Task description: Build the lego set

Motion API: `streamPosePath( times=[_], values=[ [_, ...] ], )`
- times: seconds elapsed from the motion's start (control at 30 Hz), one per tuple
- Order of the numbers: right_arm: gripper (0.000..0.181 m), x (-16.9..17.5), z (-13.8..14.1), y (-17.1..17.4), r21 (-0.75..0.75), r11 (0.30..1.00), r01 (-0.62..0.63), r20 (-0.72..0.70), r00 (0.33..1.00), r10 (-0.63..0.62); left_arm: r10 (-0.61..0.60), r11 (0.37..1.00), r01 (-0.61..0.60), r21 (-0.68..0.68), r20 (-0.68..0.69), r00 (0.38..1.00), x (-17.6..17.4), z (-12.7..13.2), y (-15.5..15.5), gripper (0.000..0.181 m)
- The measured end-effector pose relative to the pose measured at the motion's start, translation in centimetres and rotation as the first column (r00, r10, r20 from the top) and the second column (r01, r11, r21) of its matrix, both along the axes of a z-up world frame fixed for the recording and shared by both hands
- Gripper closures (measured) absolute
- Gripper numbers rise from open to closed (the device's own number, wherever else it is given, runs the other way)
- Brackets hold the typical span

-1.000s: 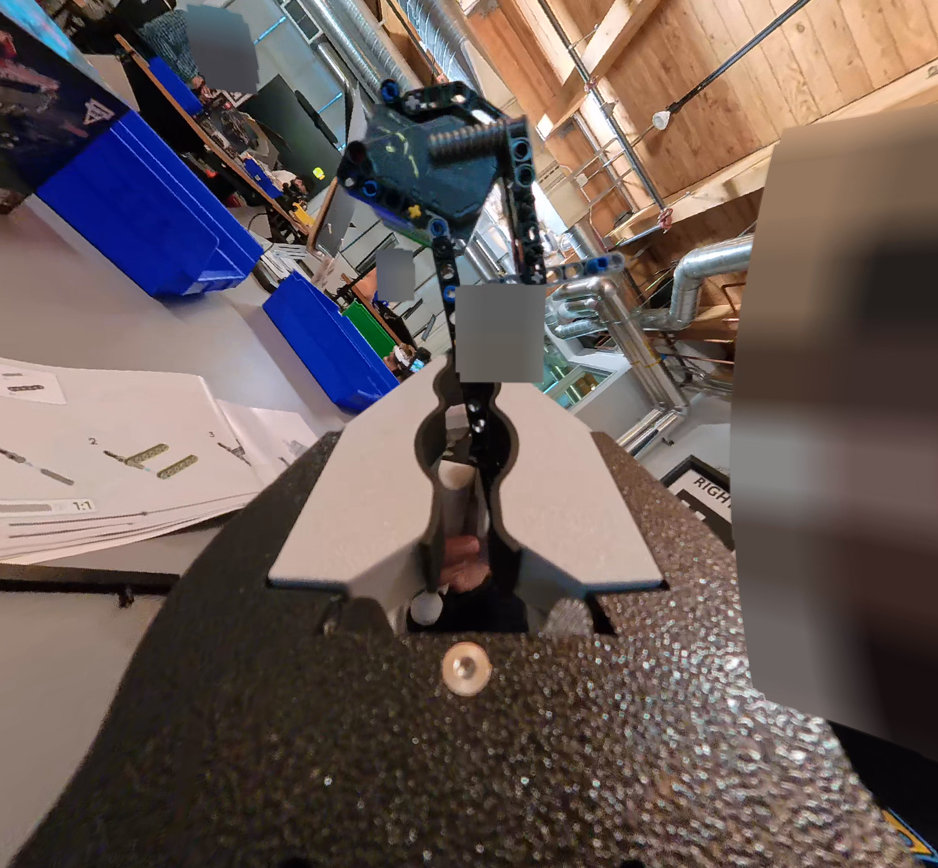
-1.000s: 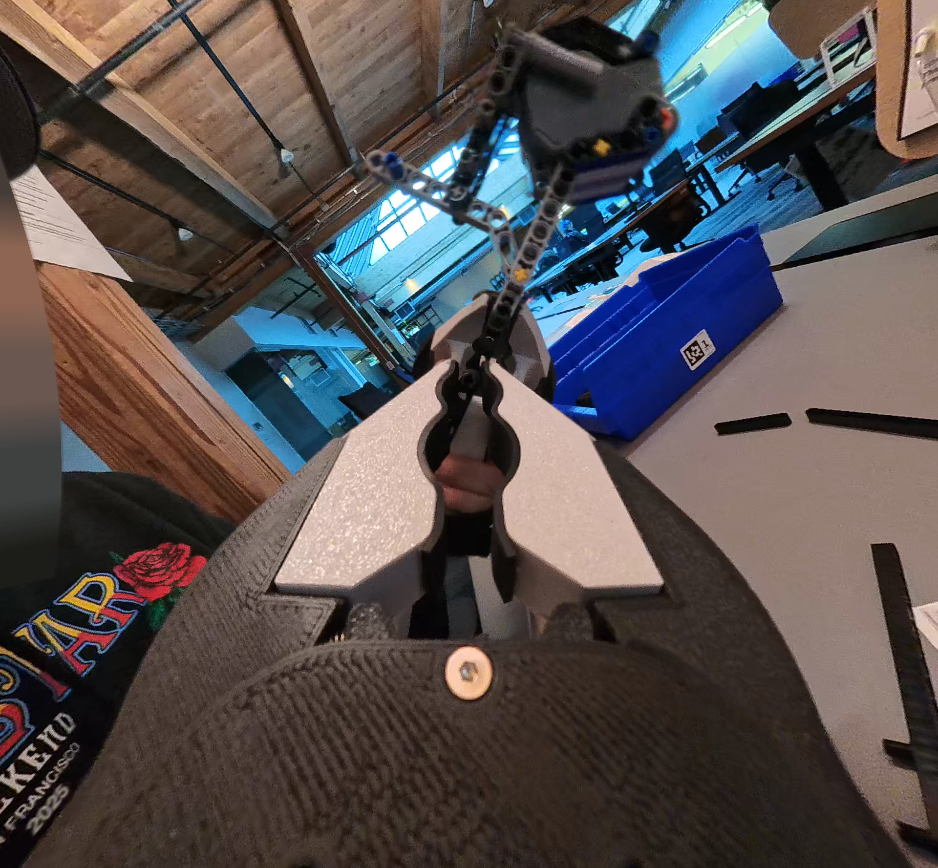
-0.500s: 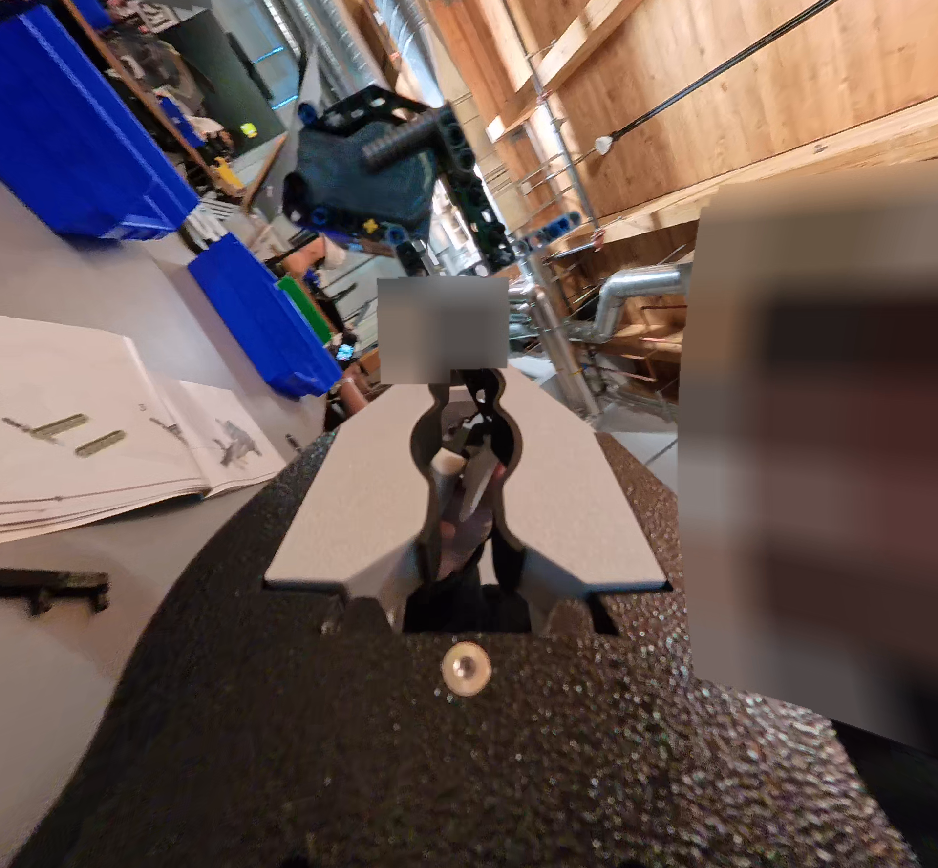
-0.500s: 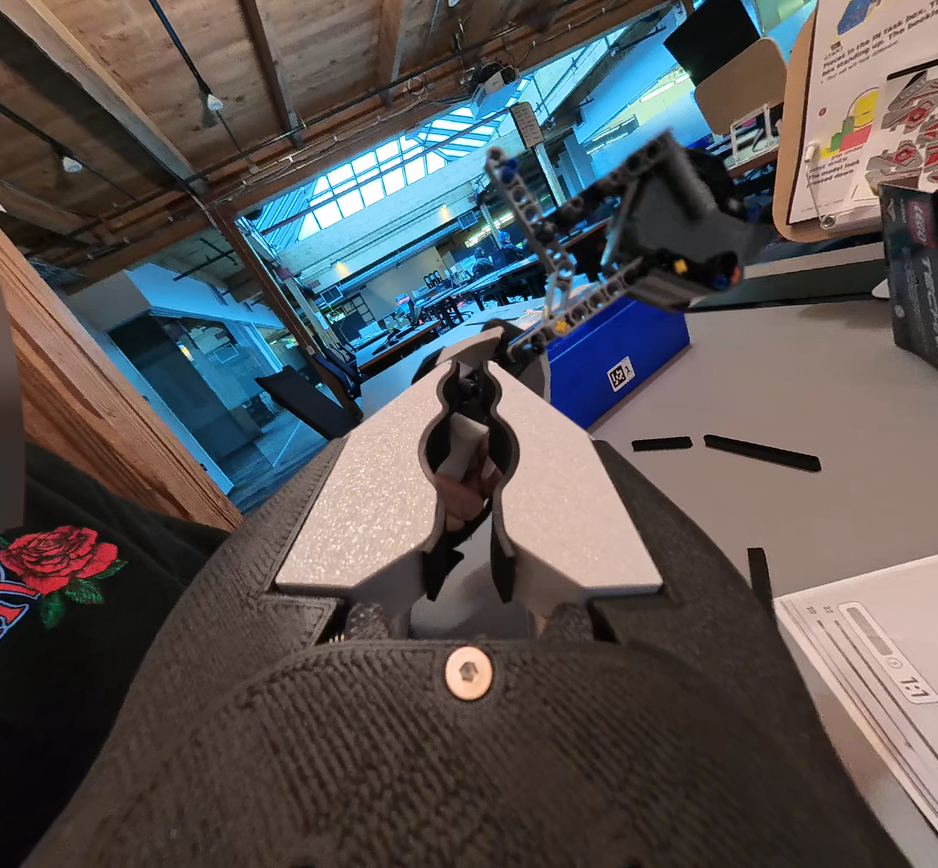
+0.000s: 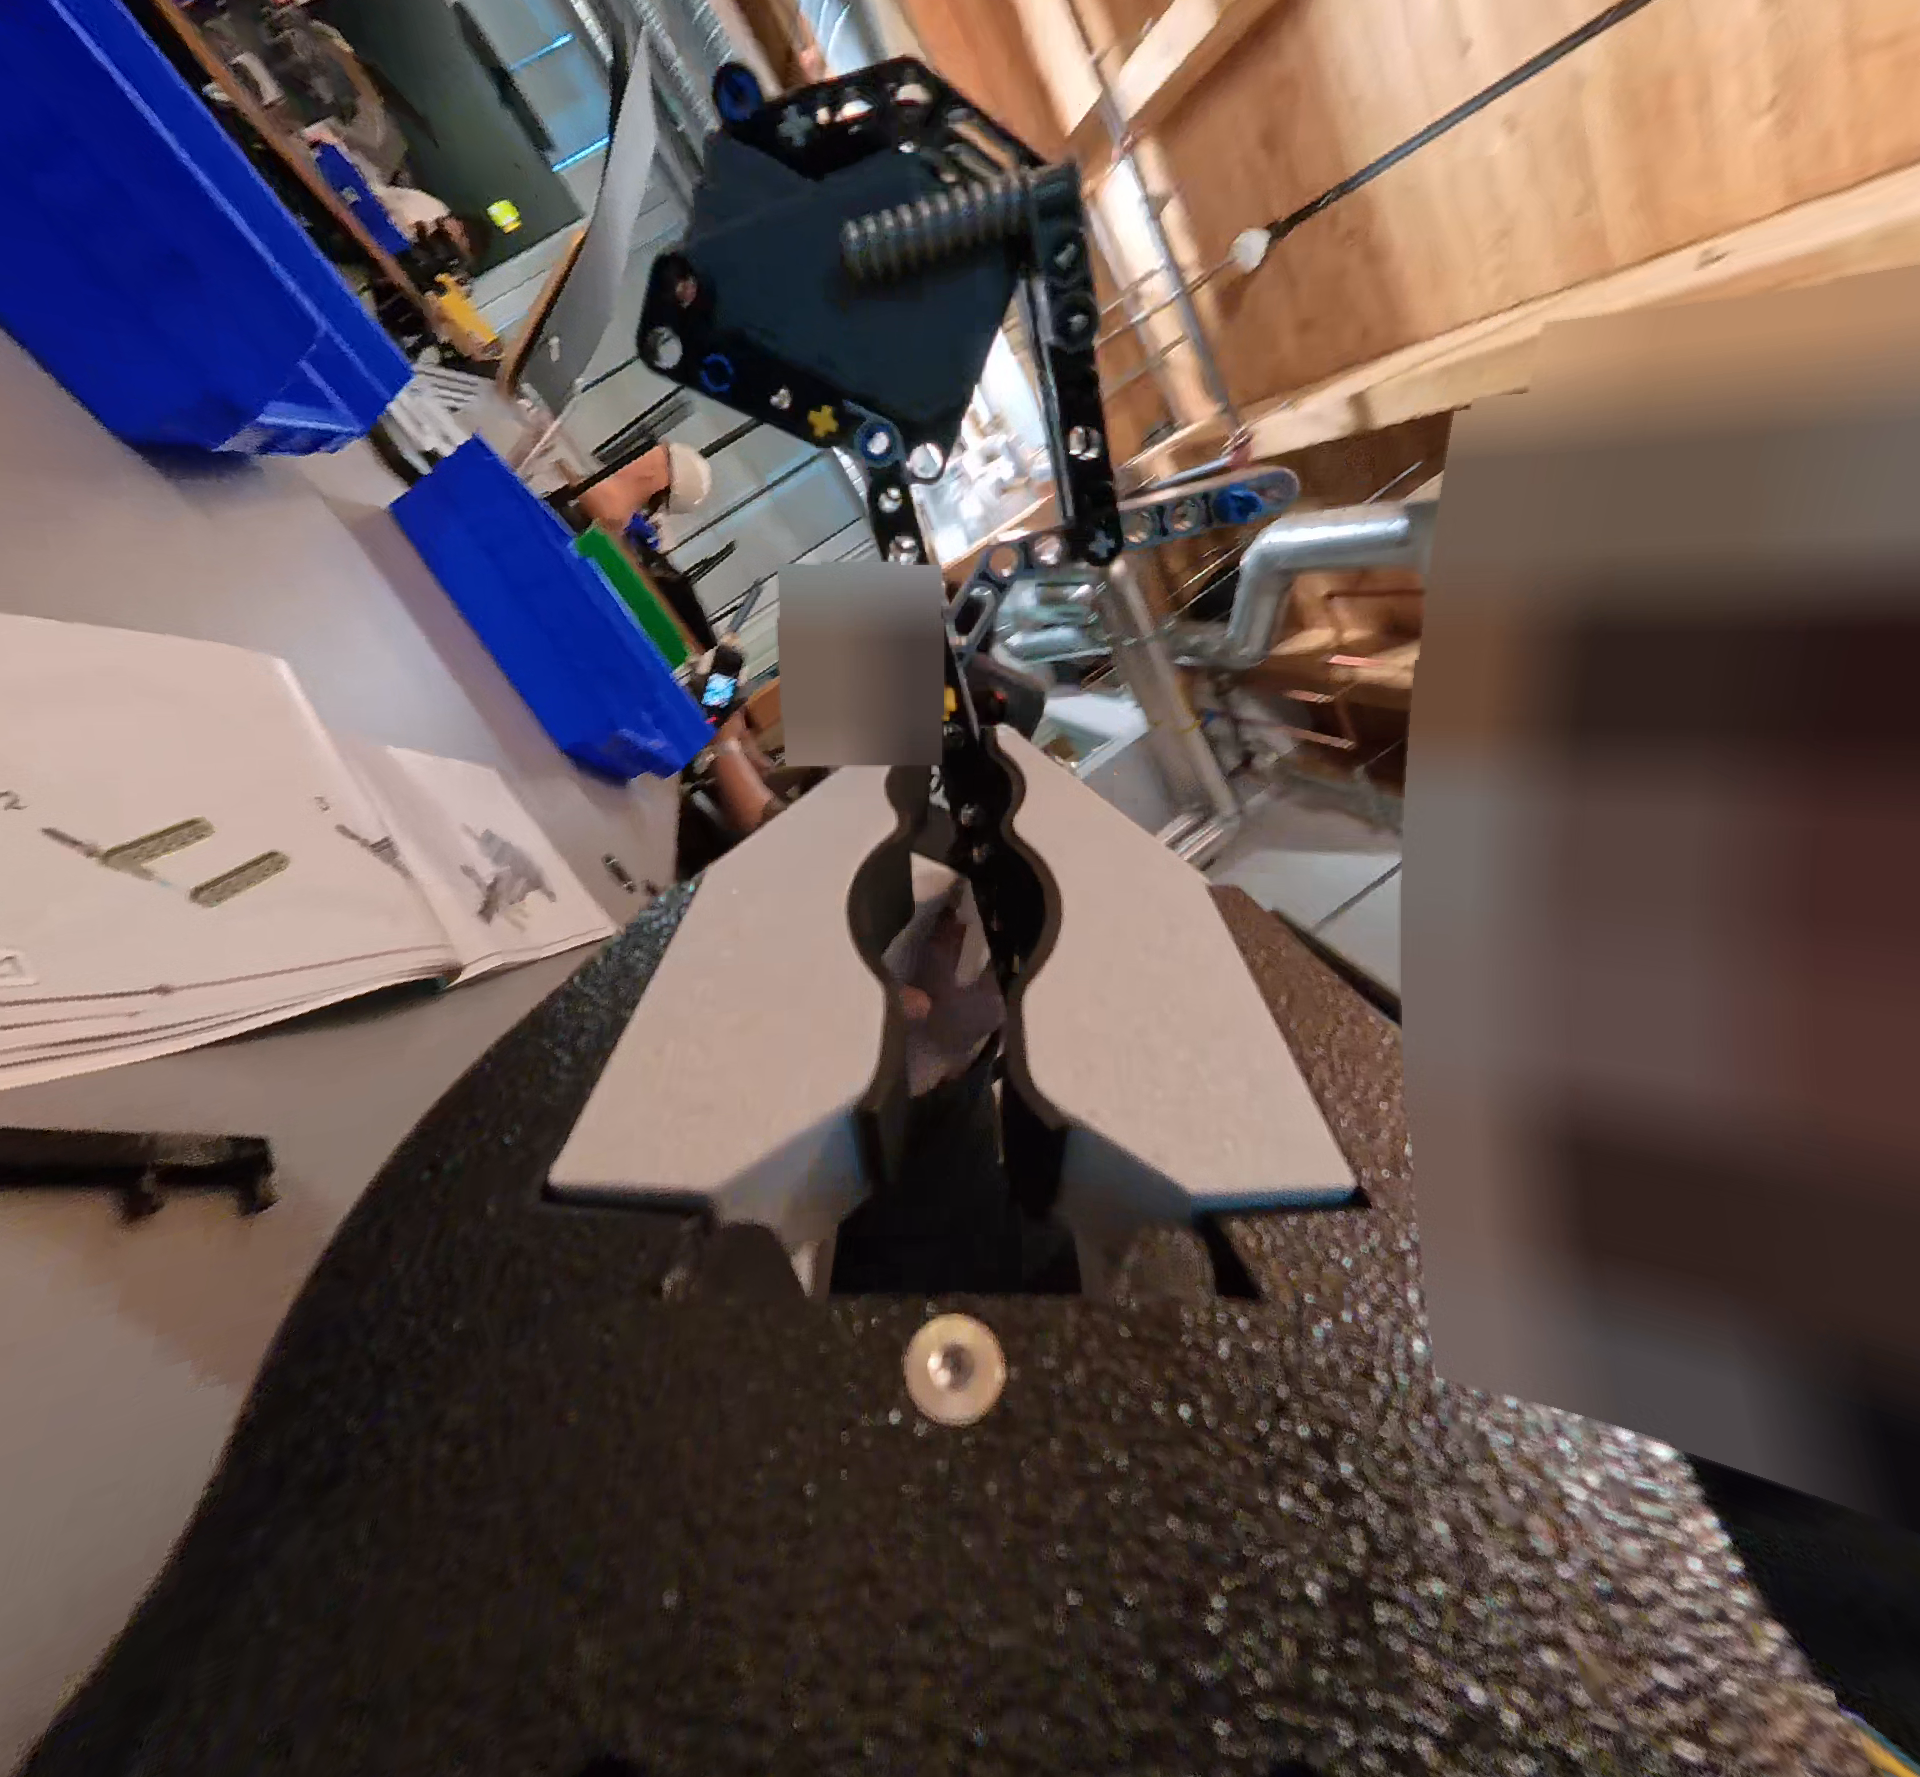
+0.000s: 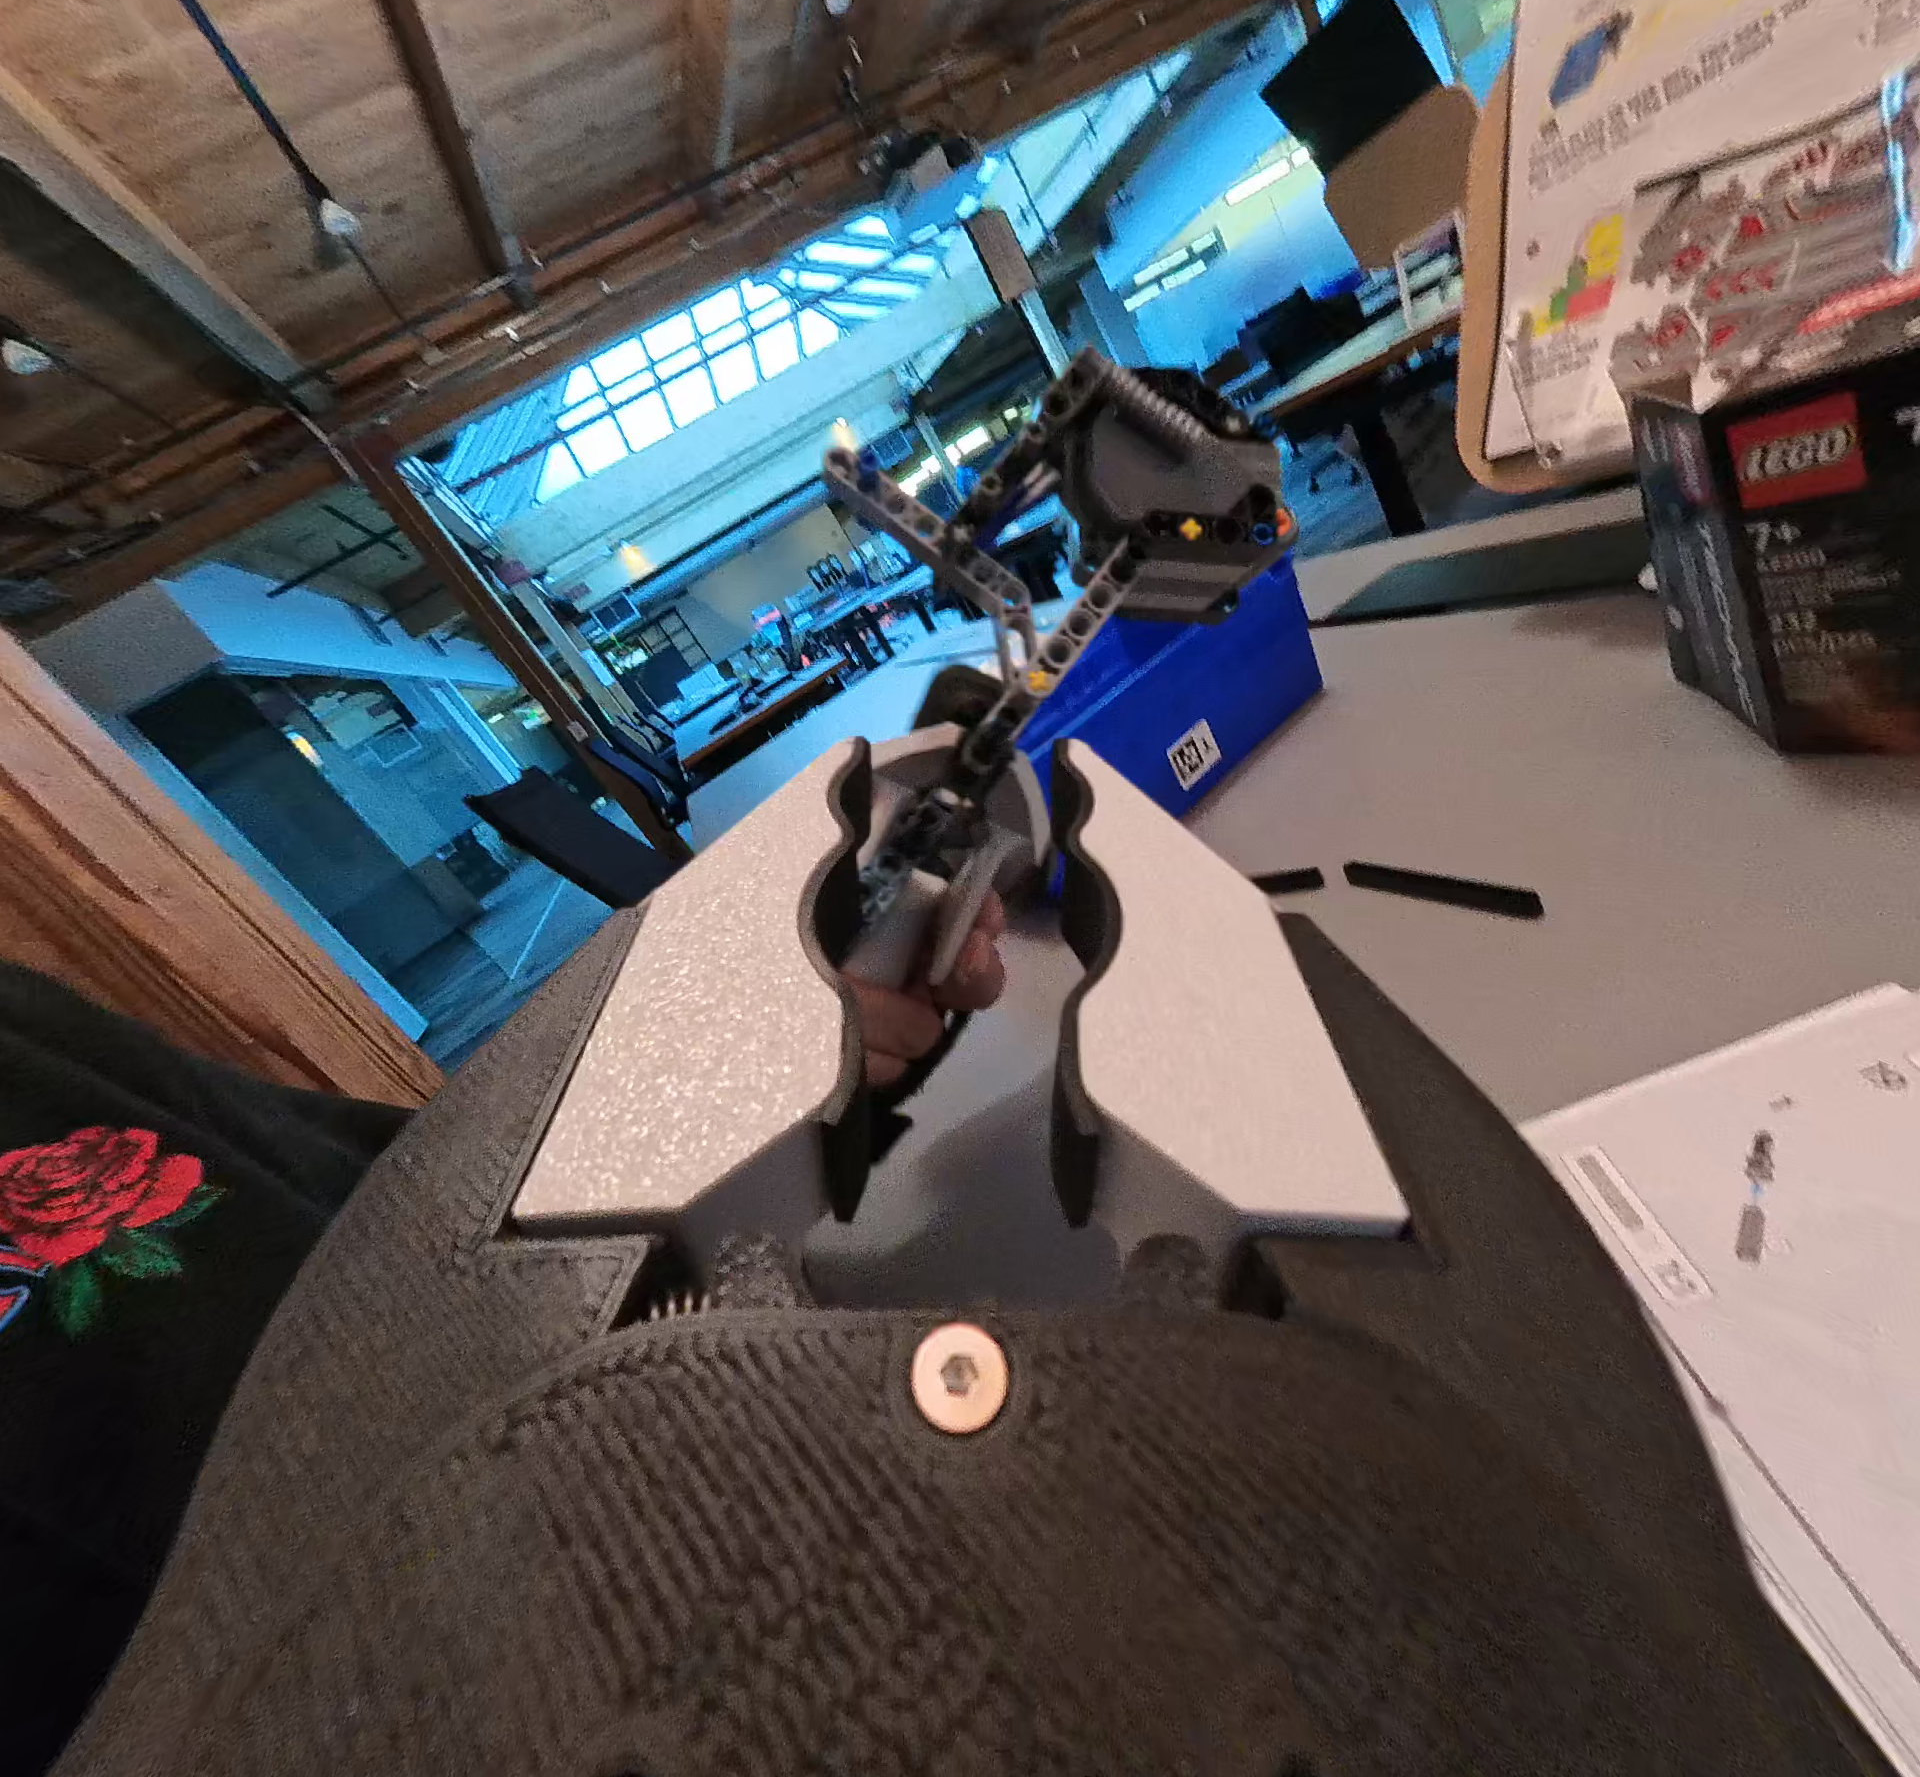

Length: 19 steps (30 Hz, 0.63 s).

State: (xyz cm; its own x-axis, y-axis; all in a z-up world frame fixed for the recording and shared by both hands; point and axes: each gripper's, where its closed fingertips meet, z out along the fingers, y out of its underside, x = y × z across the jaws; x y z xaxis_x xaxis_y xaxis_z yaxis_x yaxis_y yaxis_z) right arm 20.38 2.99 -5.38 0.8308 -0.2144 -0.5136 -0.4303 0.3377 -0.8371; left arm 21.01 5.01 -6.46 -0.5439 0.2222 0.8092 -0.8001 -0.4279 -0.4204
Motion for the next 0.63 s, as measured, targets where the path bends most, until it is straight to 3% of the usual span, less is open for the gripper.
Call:
streamPosePath(
  times=[0.03,0.1,0.37,0.47,0.63],
  values=[
    [0.148,0.3,-0.8,0.1,-0.026,1.000,-0.002,-0.025,1.000,0.001,0.005,0.999,-0.006,0.039,0.017,1.000,-0.1,-0.2,-0.3,0.174],
    [0.145,0.6,-1.7,0.3,-0.038,0.999,-0.019,-0.071,0.997,0.016,0.003,0.995,-0.008,0.103,0.048,0.999,-0.4,-0.7,-0.7,0.173],
    [0.169,0.4,-1.7,0.8,0.144,0.984,-0.109,-0.222,0.965,0.140,-0.009,0.976,-0.025,0.216,0.156,0.988,-0.9,-1.5,-1.5,0.175],
    [0.175,0.7,-2.5,0.9,0.142,0.983,-0.113,-0.248,0.958,0.145,0.009,0.960,-0.061,0.274,0.187,0.982,-0.8,-1.8,-1.5,0.175],
    [0.175,0.7,-2.1,1.0,0.238,0.963,-0.126,-0.289,0.938,0.195,0.014,0.966,-0.063,0.251,0.191,0.981,-0.7,-1.3,-1.3,0.173]
  ],
)
